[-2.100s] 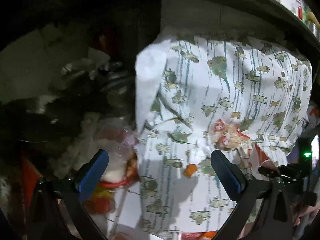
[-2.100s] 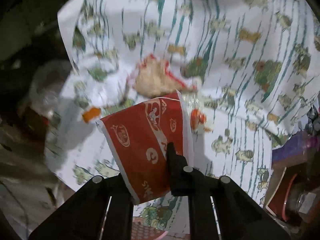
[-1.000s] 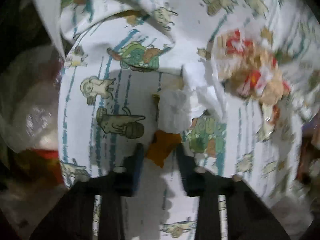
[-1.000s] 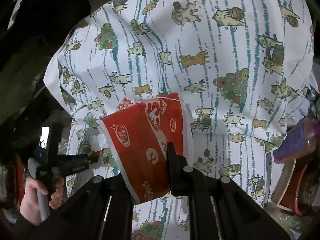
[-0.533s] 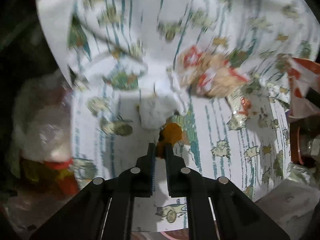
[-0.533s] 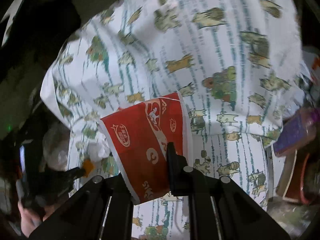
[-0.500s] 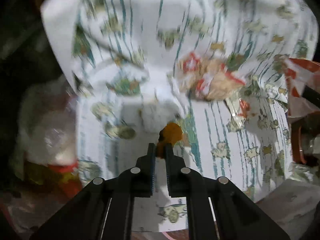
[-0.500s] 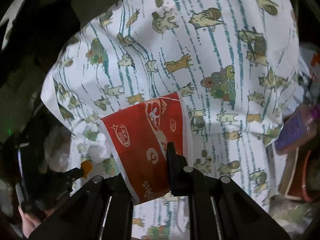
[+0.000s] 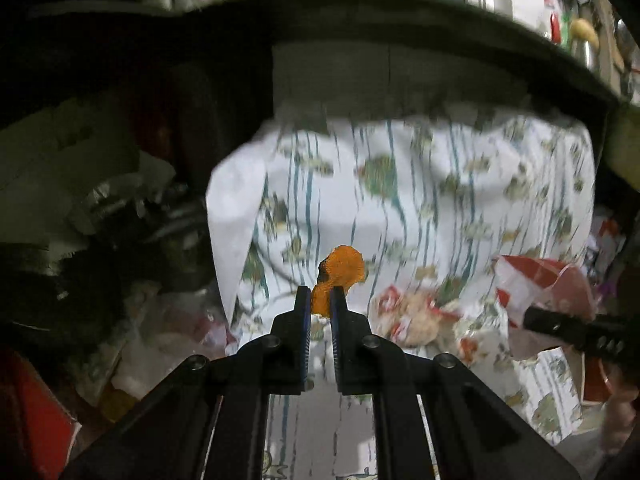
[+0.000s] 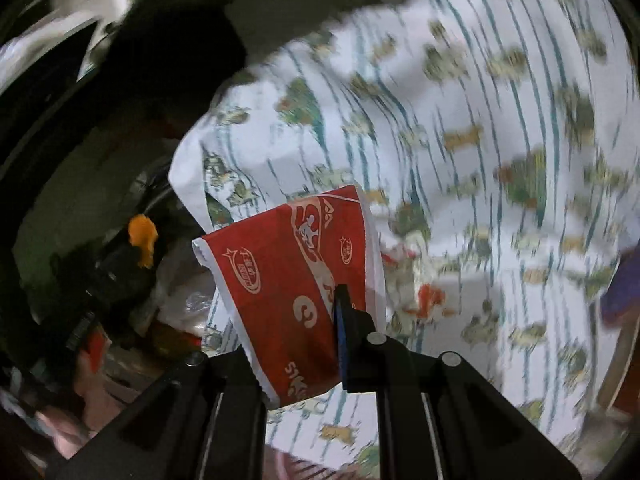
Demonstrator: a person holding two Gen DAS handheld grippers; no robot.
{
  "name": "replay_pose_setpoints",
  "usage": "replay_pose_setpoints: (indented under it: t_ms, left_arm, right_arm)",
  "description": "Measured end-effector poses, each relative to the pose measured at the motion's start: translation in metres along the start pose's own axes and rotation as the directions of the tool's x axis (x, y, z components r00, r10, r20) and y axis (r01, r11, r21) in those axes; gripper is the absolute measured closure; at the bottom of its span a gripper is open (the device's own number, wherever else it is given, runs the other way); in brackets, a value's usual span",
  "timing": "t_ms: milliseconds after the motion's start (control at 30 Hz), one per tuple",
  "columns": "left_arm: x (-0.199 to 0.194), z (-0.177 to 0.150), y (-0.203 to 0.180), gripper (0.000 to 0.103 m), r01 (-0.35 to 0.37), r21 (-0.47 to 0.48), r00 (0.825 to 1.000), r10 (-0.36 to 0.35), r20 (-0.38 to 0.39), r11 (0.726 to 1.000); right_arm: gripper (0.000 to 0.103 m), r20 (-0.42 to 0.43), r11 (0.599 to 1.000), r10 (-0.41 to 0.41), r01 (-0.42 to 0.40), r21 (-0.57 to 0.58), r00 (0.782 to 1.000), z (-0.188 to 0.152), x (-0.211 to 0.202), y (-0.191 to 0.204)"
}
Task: Collect trash
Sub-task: 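Lift the red bag with right tool while left tool carries the orange scrap to the basket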
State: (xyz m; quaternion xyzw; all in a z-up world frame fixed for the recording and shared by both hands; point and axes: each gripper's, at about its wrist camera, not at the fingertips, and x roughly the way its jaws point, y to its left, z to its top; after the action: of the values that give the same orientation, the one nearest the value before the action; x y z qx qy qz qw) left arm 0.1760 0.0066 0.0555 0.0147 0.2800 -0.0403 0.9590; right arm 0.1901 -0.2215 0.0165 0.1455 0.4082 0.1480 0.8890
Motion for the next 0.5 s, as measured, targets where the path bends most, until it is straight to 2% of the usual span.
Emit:
replay_pose_setpoints:
  t_ms: [100,167,233,500]
  left_arm:
    - [-0.017,0.002,-0.001,0.093,0.016,-0.012,1.000,-0.016,0.022,1.000]
    - [-0.033,0.006,0.004,0.093,0.042,-0.056,0.999,-0.043,-0.015,0.998]
    - [-0.050,0.009,0.007,0.093,0.034,-0.092,0.999,-0.035,-0.010,0.995]
    - [-0.123,0.019,0.012,0.093,0.018,-0.083,0.999,-0.015,0.038,0.996]
  right_arm:
    - [0.092,0.041,0.998,0.006,-0.003,-0.069,0.999,-0.002,-0.011,0.015]
    - [0.092,0.054,0.996,0.006,-0.001,-0.090,0.999,-0.003,-0.018,0.022]
    - [0.092,0.074,0.992,0.011,-0.002,-0.124,0.997,-0.006,-0.029,0.034]
    - [0.092,0.146,0.979,0.093,-0.064,-0.193,0.985,-0.019,-0.086,0.070]
